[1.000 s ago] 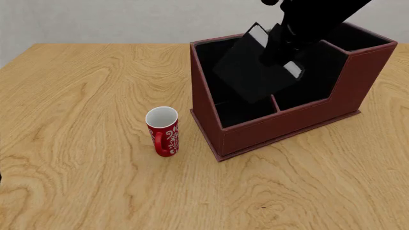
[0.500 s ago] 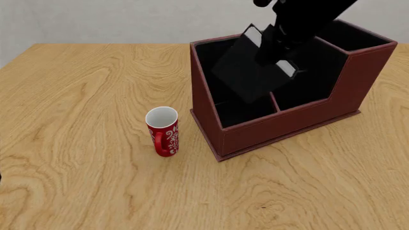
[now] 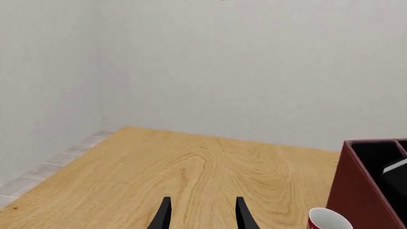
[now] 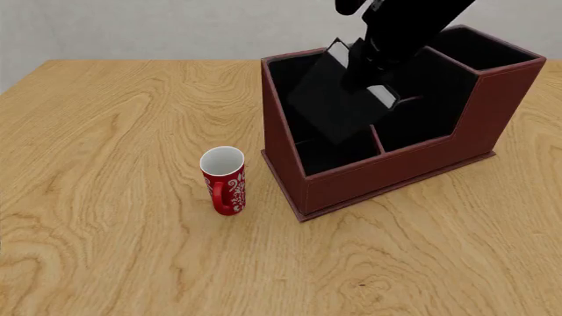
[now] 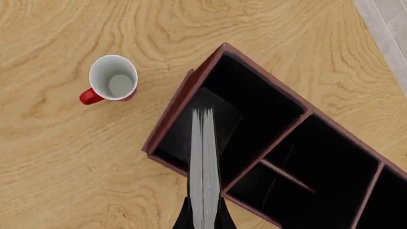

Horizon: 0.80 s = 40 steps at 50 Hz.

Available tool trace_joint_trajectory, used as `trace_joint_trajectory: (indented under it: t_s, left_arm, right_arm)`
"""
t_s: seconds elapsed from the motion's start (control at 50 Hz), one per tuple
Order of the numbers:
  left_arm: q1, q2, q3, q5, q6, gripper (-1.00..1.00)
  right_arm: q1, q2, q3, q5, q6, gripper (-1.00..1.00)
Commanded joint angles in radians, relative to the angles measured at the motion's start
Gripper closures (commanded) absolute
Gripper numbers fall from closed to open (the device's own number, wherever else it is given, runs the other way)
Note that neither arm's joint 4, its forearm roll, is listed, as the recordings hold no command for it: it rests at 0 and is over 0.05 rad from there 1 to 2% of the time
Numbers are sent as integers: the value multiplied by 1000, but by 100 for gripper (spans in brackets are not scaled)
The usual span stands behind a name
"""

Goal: Pick up the book and place it in the left compartment of the caddy.

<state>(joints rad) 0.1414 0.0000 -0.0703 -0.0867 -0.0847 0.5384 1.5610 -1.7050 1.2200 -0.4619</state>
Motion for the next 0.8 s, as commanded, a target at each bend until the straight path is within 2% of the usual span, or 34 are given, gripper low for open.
trace_joint_trajectory:
  t_s: [0.02, 0.52, 0.8]
  left_arm:
    - [6, 0, 0, -2, -3, -100]
    - [13, 0, 14, -14, -1, -100]
    - [21, 0, 18, -17, -2, -100]
  right_arm:
    - [8, 21, -21, 0, 38, 100]
    - [-30, 73, -54, 0, 45, 100]
    - [-16, 104, -76, 0, 66, 100]
